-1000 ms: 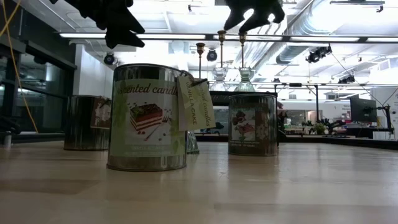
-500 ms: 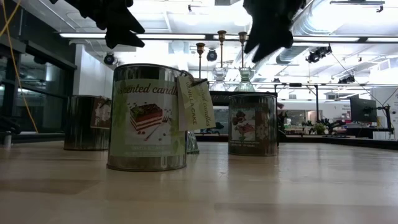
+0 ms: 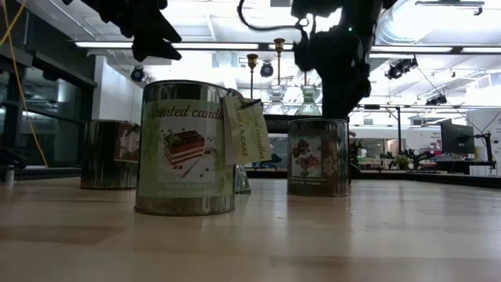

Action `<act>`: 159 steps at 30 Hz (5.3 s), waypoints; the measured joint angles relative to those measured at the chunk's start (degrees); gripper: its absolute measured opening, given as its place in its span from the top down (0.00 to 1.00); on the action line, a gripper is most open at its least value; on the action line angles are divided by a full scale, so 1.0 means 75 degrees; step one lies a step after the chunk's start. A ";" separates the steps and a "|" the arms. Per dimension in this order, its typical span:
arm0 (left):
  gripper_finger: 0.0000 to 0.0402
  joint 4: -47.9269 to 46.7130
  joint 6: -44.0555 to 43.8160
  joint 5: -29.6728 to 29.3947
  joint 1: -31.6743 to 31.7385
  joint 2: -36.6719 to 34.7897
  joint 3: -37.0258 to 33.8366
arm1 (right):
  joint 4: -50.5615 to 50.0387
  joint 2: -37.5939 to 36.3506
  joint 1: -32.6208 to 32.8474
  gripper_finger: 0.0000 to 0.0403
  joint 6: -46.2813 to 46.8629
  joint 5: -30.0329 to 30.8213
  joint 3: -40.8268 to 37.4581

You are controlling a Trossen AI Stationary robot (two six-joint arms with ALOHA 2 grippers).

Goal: Pick & Place candle stick holders
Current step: Put the top right silver scented candle on the shelf

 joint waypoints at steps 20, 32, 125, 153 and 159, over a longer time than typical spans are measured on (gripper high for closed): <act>0.42 -0.0184 -0.0003 -0.0005 -0.0001 0.0000 0.0001 | -0.0022 0.0844 -0.0006 0.44 0.0150 -0.0197 0.0011; 0.42 -0.0186 -0.0001 -0.0008 -0.0003 0.0000 0.0000 | 0.0166 0.1051 -0.0071 0.46 0.0167 -0.0239 0.0015; 0.42 -0.0134 0.0061 0.0259 0.0000 0.0090 0.0003 | 0.0122 0.0683 -0.0017 0.99 -0.0684 -0.0463 -0.0050; 0.42 -0.0130 0.0058 0.0248 0.0000 0.0090 0.0003 | -0.0956 -0.0057 0.0190 0.99 -0.0834 0.0091 0.0673; 0.42 -0.0130 0.0058 0.0248 0.0000 0.0090 0.0003 | -0.1527 -0.0057 0.0119 0.99 -0.1205 0.0233 0.1554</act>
